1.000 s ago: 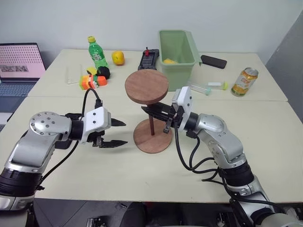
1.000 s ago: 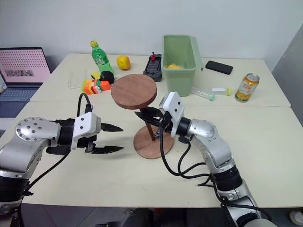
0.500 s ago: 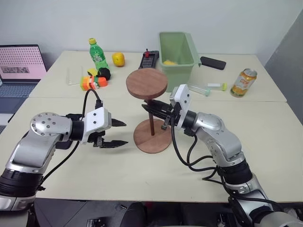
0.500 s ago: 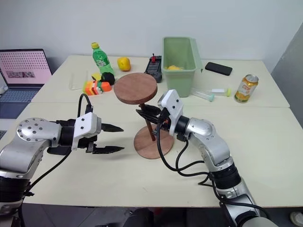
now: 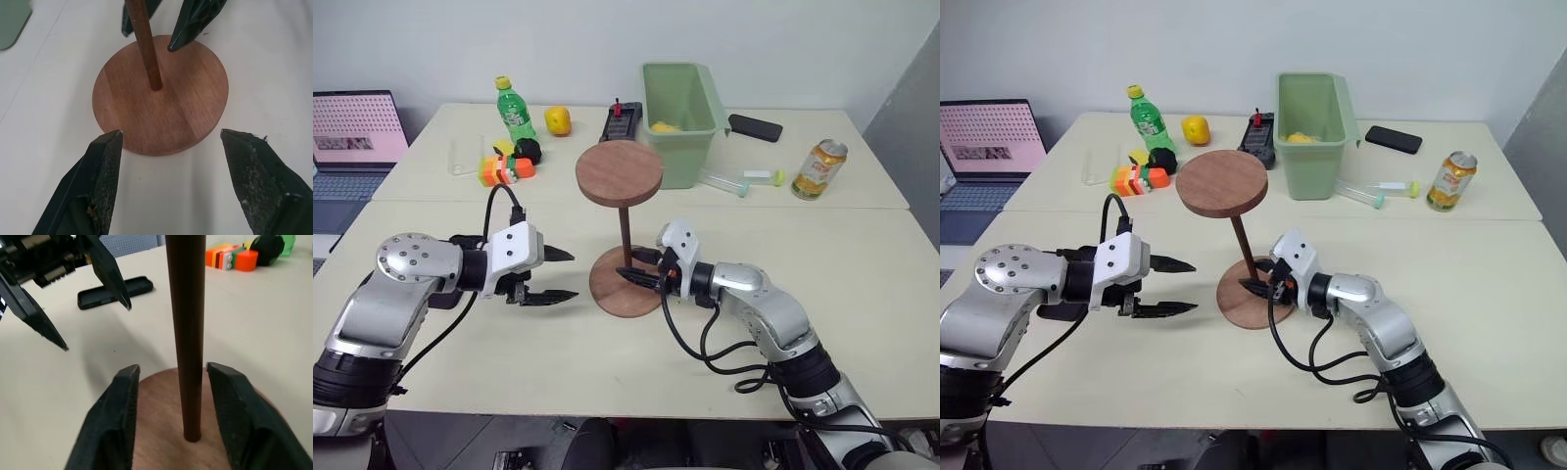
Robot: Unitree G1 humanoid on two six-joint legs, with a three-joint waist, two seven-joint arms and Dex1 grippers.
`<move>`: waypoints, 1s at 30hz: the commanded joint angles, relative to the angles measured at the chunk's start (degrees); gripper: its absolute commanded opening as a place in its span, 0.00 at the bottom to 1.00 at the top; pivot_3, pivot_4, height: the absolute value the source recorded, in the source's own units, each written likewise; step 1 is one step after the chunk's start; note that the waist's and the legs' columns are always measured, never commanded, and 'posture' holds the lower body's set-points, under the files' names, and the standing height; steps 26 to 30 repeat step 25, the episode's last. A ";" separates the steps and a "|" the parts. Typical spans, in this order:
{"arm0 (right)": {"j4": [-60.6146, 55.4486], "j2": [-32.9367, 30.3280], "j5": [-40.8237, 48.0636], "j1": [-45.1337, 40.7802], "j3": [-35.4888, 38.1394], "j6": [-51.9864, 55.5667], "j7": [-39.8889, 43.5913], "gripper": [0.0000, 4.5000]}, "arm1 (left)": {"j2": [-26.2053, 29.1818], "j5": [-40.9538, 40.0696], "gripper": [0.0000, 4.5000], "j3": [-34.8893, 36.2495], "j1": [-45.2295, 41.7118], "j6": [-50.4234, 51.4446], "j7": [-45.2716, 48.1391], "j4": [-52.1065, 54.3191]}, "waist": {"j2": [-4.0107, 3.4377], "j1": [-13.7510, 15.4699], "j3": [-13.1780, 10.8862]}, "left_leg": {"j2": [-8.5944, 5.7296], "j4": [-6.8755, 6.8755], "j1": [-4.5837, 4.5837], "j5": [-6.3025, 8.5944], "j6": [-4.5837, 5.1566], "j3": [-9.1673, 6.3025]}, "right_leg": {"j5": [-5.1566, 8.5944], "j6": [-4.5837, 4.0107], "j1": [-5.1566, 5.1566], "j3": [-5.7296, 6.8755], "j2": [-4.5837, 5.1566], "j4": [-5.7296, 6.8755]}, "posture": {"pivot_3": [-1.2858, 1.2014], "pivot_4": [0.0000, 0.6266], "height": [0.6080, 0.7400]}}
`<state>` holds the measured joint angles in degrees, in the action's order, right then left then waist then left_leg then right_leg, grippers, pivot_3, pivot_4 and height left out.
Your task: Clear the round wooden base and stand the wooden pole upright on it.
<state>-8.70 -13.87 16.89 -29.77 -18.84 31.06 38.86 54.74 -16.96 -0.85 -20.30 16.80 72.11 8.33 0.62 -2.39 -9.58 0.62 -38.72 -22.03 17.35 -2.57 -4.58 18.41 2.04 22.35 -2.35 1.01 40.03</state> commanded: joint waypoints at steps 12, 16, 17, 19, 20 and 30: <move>-9.72 -13.63 1.32 2.04 9.78 1.86 3.26 0.68 | 0.60 -0.72 0.74 2.97 -1.12 4.68 -3.69 1.39 | 0.02 0.35 -0.02 | -0.09 -0.02 -0.01 0.01 0.01 -0.01 | 0.00 0.00 -0.06 0.02 0.01 -0.05 | 0.52 0.24 1.00; -18.37 -25.76 5.02 10.70 21.42 -2.36 10.63 0.68 | 3.43 -0.05 0.74 5.87 0.77 3.28 -3.31 -2.33 | -0.01 0.71 -0.10 | -0.11 0.02 -0.09 0.01 0.02 -0.04 | 0.01 0.01 -0.05 0.06 0.01 -0.15 | 0.52 0.24 1.00; -19.66 -27.47 6.44 12.53 23.86 -2.07 11.53 0.68 | 3.80 -0.04 0.74 6.43 1.26 2.71 -3.24 -3.22 | -0.01 0.72 -0.10 | -0.10 0.03 -0.09 0.02 0.03 -0.01 | 0.01 0.01 -0.05 0.05 0.02 -0.16 | 0.52 0.24 1.00; -22.55 -31.15 9.68 17.08 29.65 -0.48 13.98 0.68 | 4.81 0.23 0.74 7.60 2.87 1.53 -2.70 -5.19 | -0.01 0.49 -0.11 | -0.07 0.03 -0.06 0.02 0.03 -0.02 | 0.01 0.01 -0.06 0.04 0.02 -0.13 | 0.52 0.24 1.00; -23.67 -32.51 10.99 18.88 31.79 0.23 14.97 0.68 | 5.13 0.32 0.74 8.05 3.48 0.99 -2.47 -5.90 | -0.02 0.49 -0.11 | -0.03 0.03 -0.02 0.02 0.03 0.00 | 0.01 0.01 -0.07 0.01 0.02 -0.10 | 0.52 0.24 1.00; -29.74 -37.56 16.58 28.52 41.10 3.08 18.41 0.68 | 5.30 -0.64 0.74 9.41 3.14 0.61 -2.23 -9.51 | -0.01 0.56 -0.13 | 0.00 0.04 0.03 0.02 0.04 -0.01 | 0.01 0.00 -0.14 0.03 0.01 -0.08 | 0.52 0.24 1.00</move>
